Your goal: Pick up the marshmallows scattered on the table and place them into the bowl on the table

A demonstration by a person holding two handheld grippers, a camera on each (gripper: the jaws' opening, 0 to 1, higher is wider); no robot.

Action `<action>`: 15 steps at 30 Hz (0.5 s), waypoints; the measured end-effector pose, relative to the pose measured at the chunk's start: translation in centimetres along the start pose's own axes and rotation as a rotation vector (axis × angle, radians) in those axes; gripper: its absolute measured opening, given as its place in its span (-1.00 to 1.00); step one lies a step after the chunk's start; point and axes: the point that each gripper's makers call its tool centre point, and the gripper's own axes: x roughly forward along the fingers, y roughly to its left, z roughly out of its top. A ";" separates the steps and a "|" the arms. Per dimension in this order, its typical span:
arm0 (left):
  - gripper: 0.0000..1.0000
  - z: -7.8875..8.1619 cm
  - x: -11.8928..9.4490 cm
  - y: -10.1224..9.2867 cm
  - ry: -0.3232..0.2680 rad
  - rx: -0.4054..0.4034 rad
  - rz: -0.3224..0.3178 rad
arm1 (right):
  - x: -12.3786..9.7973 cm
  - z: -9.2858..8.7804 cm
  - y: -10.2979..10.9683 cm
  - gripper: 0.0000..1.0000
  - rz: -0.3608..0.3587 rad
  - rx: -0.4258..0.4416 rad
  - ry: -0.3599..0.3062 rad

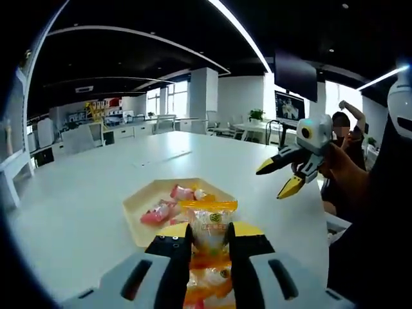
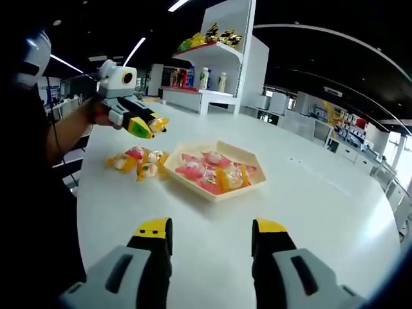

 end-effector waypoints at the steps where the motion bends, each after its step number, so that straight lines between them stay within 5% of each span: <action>1: -0.53 -0.1 0.1 0.2 0.003 0.002 0.005 | 0.0 0.0 0.0 -0.01 0.000 0.000 0.000; 15: -0.53 0.9 1.0 1.6 0.009 0.054 0.033 | 0.3 -0.4 0.0 -0.01 0.003 -0.002 0.013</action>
